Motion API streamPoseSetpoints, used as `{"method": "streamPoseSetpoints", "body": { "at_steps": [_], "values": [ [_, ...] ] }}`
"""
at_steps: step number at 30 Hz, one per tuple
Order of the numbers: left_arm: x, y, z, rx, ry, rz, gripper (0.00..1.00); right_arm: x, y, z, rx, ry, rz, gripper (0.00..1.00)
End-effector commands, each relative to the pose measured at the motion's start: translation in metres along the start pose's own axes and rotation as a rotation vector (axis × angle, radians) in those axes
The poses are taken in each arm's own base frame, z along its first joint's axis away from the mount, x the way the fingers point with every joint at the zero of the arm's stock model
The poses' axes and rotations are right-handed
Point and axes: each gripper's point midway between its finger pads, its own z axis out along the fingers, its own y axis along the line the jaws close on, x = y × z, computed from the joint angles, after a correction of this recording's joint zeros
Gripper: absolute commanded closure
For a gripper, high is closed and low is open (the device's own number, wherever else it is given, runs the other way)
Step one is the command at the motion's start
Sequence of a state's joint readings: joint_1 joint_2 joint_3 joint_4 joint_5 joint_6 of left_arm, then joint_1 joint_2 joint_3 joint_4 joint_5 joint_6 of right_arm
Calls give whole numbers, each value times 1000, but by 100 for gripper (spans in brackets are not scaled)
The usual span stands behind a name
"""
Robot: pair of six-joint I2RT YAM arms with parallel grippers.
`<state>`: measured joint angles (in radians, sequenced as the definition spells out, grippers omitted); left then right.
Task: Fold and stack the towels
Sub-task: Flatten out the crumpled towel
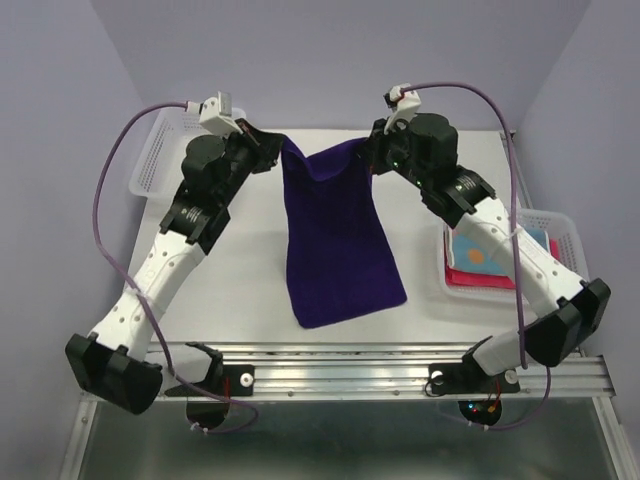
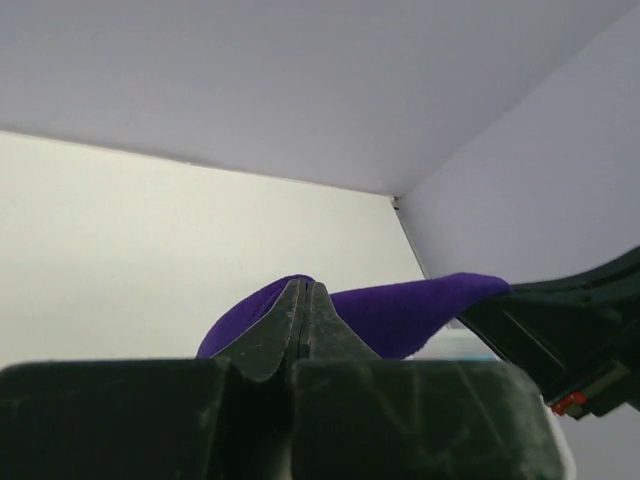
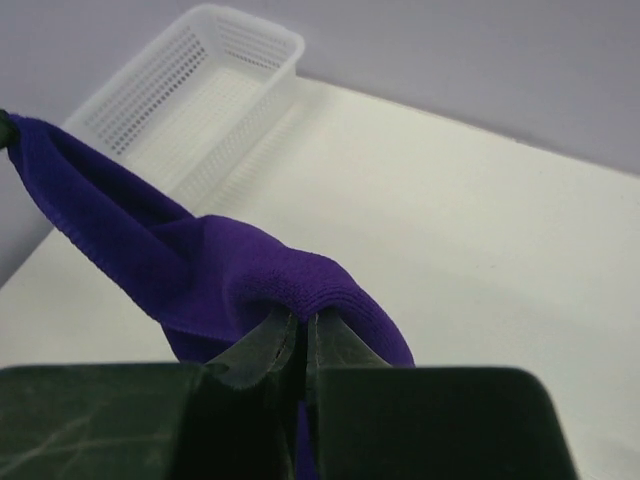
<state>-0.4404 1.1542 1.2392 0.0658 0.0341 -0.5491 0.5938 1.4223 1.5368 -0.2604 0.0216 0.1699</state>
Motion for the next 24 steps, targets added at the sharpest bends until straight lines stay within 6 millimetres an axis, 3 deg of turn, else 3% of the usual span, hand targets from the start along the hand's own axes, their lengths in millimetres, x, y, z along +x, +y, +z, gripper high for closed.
{"method": "streamPoseSetpoints", "body": {
  "at_steps": [1,3,4,6,7,9,10,13,14,15,16,17,19,24],
  "values": [
    [-27,17,39,40,-55,22,100,-29,-34,30,97,-115,-26,99],
    [-26,33,55,21,-50,28,100,-28,-44,47,89,-106,-8,99],
    [-24,48,71,-6,-38,30,100,-23,-58,57,93,-91,1,99],
    [-21,62,88,-23,-27,41,100,-1,-72,85,80,-46,19,99],
    [-15,75,105,-42,-10,46,100,-7,-82,91,72,-57,21,99],
    [-10,99,128,-60,22,45,100,14,-100,116,63,-20,20,99],
    [-6,106,135,-60,39,45,100,1,-101,121,50,-45,12,99],
    [1,136,160,-91,61,40,100,28,-126,153,33,1,1,99],
    [3,142,166,-93,67,41,100,31,-131,159,24,5,-5,99],
    [5,147,171,-95,74,44,100,18,-134,164,12,-22,-15,99],
    [11,158,181,-107,86,38,100,40,-145,177,0,19,-13,99],
    [13,161,185,-109,90,40,100,29,-146,182,-19,-1,-29,99],
    [22,176,195,-135,104,37,100,57,-151,199,-76,48,-44,99],
    [41,197,208,-164,141,18,100,85,-150,216,-164,93,-76,99]
  ]
}}
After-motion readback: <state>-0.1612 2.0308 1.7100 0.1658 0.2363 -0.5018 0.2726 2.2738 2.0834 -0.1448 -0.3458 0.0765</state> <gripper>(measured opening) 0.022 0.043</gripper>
